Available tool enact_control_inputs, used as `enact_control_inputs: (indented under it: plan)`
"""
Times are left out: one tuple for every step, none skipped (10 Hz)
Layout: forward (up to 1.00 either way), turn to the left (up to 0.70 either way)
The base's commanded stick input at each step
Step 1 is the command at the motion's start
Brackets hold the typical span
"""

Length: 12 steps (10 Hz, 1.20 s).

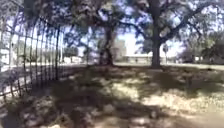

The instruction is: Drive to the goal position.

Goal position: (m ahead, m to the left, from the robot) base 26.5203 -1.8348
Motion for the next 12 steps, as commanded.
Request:
enact_control_inputs:
  plan:
    - [0.7,-0.35]
    - [0.7,-0.35]
    - [0.7,-0.35]
    - [0.7,-0.35]
    - [0.7,-0.35]
    - [0.7,-0.35]
    - [0.7,-0.33]
    - [0.7,-0.18]
    - [0.7,-0.02]
    - [0.7,0.0]
    - [0.7,0.0]
    - [0.7,0.0]
